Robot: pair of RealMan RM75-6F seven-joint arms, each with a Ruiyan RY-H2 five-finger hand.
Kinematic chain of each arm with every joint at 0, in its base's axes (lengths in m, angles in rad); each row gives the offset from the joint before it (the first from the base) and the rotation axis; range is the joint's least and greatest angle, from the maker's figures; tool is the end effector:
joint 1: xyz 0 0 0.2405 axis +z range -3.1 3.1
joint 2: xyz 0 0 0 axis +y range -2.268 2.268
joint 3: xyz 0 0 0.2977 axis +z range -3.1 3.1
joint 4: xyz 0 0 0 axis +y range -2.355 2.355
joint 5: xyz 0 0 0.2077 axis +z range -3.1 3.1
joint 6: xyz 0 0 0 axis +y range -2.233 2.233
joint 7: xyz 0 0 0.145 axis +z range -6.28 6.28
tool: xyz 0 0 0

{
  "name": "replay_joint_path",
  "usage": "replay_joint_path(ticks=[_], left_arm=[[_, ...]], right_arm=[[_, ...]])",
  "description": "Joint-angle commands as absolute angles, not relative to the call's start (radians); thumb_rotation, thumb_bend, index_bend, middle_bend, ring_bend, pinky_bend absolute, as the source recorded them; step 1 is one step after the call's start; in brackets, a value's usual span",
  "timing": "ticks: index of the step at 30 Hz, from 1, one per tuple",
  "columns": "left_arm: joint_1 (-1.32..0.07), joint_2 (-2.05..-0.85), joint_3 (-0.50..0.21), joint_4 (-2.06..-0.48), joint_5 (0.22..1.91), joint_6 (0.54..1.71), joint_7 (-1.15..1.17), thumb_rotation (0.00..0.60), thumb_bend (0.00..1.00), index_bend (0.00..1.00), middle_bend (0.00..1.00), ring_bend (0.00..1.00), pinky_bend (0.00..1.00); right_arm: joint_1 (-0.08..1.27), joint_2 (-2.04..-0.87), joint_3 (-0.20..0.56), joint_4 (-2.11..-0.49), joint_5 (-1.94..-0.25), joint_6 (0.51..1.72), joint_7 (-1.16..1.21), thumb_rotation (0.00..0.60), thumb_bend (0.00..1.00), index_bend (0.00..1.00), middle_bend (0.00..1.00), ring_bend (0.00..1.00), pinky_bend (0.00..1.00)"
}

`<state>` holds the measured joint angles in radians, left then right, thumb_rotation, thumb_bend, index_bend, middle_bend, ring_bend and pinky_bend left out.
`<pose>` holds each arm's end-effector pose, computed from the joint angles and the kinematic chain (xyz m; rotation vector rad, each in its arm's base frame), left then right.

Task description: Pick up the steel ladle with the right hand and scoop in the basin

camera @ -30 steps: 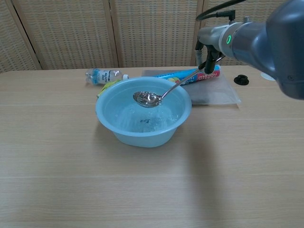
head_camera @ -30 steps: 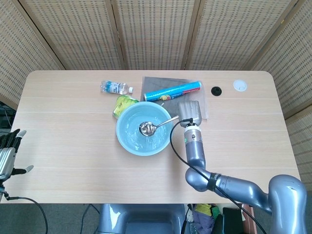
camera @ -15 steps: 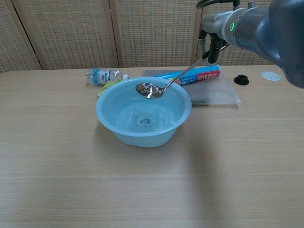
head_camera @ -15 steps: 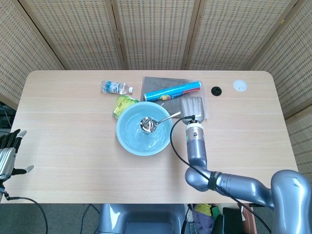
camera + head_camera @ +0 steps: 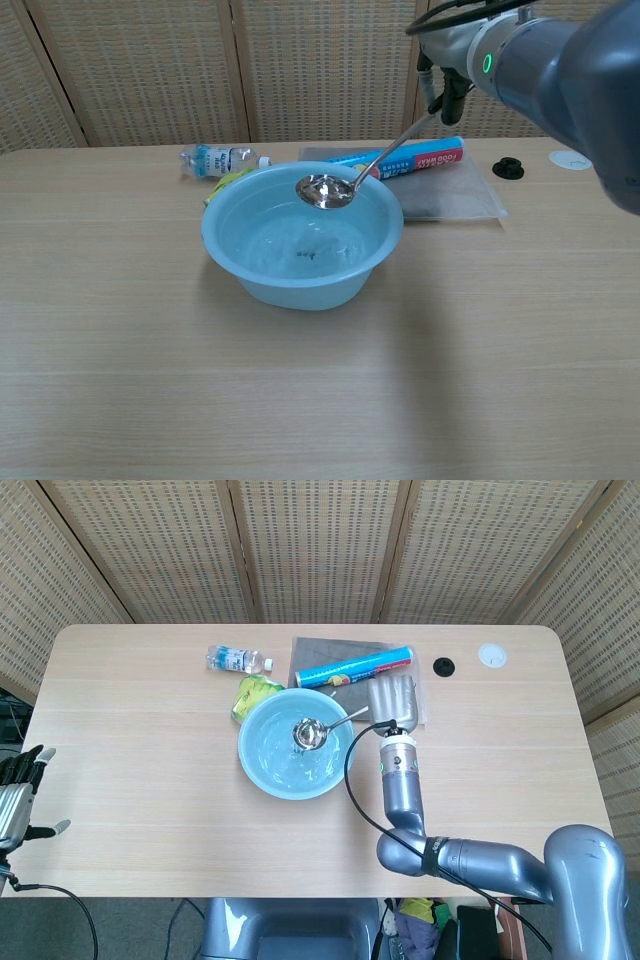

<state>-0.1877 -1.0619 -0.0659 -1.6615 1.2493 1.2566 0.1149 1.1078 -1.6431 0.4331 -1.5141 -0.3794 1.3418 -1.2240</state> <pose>-0.3634 0.2190 0.1805 -1.3858 -1.0232 -0.6605 -0.0610 -0.4473 0.0197 1.5388 -0.6551 0.5373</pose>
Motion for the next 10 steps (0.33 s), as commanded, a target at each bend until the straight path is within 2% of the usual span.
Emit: replay_joint_path(ticks=[1, 10], left_arm=[[-0.188, -1.061, -0.065, -1.661, 1.250, 1.256, 0.113, 0.600, 0.00, 0.00, 0.00, 0.00, 0.00], [-0.186, -1.057, -0.065, -1.663, 1.252, 1.258, 0.106, 0.600, 0.00, 0.00, 0.00, 0.00, 0.00]], right_arm=[[1.115, -1.642, 0.426, -1.523, -0.378, 1.356, -1.234, 0.600, 0.96, 0.79, 1.00, 0.97, 1.00], [1.130, -1.648, 0.417, -1.530, -0.361, 1.382, -1.256, 0.600, 0.96, 0.79, 1.00, 0.97, 1.00]])
